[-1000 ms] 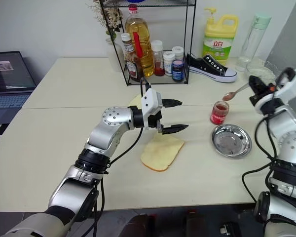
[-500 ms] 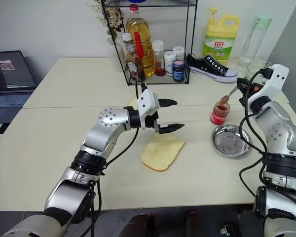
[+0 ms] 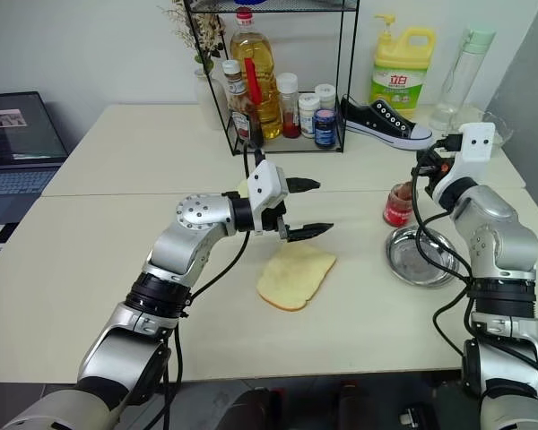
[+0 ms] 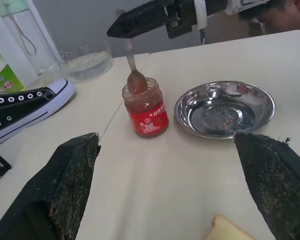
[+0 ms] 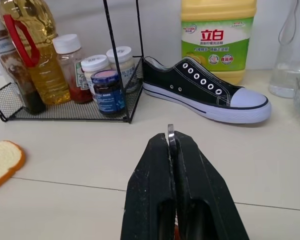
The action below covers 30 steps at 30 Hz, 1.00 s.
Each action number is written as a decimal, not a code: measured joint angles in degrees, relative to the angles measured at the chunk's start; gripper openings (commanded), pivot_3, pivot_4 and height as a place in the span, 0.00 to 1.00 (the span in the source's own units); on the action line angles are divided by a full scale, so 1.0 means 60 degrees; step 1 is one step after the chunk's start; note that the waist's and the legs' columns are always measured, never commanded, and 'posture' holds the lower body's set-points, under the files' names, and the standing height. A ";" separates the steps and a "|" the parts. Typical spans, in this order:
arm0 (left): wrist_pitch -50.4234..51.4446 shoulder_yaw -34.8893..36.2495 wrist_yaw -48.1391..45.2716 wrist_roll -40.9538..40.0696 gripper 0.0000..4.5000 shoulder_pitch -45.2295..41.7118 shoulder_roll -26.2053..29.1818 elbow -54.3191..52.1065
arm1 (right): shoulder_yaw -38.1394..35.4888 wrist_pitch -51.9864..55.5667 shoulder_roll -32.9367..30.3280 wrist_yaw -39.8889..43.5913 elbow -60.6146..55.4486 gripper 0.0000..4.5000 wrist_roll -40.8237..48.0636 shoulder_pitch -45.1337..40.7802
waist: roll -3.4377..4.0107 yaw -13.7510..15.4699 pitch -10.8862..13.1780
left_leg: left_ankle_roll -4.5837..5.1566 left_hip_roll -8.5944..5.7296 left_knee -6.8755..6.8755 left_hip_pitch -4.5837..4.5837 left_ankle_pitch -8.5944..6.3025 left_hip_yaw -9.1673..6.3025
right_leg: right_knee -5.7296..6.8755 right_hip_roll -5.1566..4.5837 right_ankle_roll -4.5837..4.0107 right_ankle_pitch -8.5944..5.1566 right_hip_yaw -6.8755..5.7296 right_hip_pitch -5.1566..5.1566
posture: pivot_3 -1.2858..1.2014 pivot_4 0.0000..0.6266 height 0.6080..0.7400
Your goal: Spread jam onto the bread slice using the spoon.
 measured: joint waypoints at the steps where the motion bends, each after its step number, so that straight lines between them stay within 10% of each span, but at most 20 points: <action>1: 0.0009 0.0000 0.0020 0.0000 1.00 0.0004 0.0000 -0.0006 | 0.0007 -0.0069 0.0000 0.0052 0.0018 0.00 -0.0140 0.0000 | 0.0000 0.0000 0.0000 | 0.0000 0.0000 0.0000 0.0001 0.0000 0.0000 | 0.0000 0.0000 0.0000 0.0000 0.0000 0.0000 | 0.52 0.24 1.00; 20: 0.0367 0.0000 0.0102 -0.0021 1.00 0.0178 0.0103 -0.0384 | 0.0395 -0.0248 0.0678 0.0381 0.0206 0.00 -0.1127 0.0230 | 0.0000 -0.0003 0.0000 | -0.0003 0.0000 0.0001 0.0002 0.0002 -0.0003 | 0.0002 -0.0001 0.0000 0.0000 0.0000 -0.0001 | 0.52 0.24 1.00; 30: 0.0460 0.0005 0.0107 -0.0024 1.00 0.0306 0.0205 -0.0579 | -0.1805 0.1094 0.1504 -0.0843 0.0598 0.00 0.0505 -0.0527 | 0.0001 -0.0005 0.0000 | -0.0005 0.0001 -0.0001 0.0002 0.0003 -0.0003 | 0.0004 -0.0003 0.0000 0.0000 0.0002 -0.0002 | 0.52 0.24 1.00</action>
